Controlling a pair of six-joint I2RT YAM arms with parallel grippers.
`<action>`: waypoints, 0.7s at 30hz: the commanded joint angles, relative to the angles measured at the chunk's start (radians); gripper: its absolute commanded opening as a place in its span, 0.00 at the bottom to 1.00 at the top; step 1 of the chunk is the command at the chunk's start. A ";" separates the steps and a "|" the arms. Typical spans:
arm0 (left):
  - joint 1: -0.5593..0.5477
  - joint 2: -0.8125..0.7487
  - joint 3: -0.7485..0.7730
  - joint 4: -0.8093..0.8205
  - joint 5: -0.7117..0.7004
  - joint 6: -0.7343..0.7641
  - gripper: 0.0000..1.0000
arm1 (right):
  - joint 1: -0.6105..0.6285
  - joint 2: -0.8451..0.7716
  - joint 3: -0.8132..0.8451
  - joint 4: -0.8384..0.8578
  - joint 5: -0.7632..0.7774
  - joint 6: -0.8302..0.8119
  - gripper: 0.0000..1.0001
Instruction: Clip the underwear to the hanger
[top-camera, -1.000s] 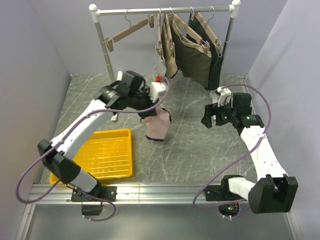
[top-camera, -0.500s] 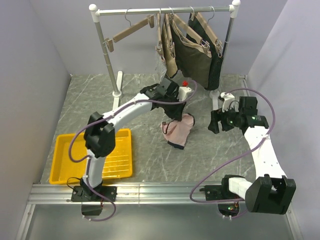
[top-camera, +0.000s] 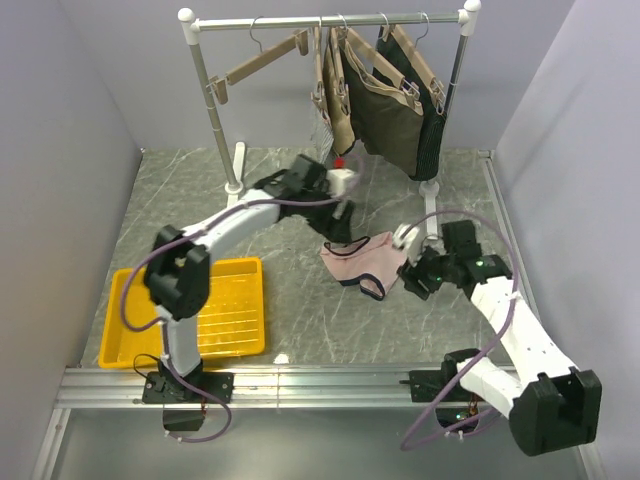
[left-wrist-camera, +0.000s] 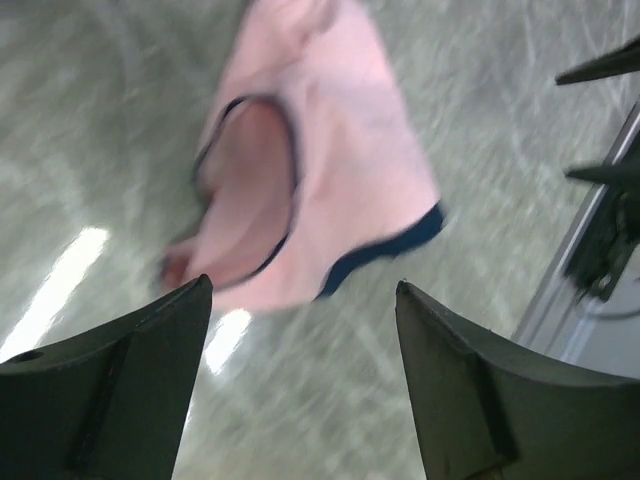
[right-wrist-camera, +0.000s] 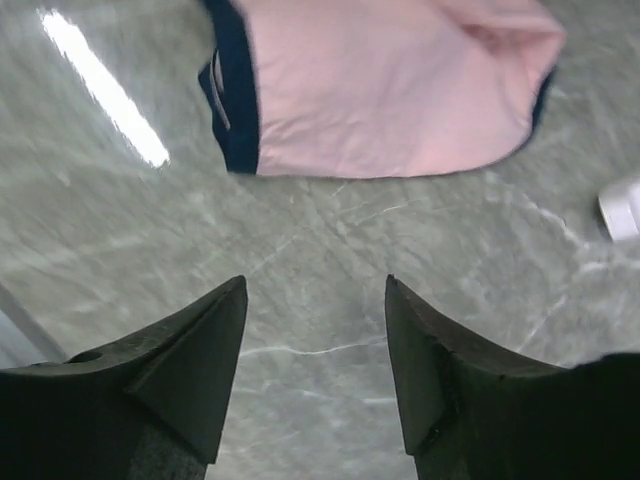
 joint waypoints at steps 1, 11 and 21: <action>0.109 -0.185 -0.139 0.082 0.128 0.113 0.80 | 0.133 -0.021 -0.082 0.129 0.133 -0.163 0.64; 0.189 -0.318 -0.368 0.145 0.302 0.201 0.81 | 0.402 0.066 -0.271 0.399 0.298 -0.318 0.60; 0.189 -0.294 -0.373 0.120 0.251 0.261 0.78 | 0.456 0.282 -0.214 0.516 0.341 -0.312 0.56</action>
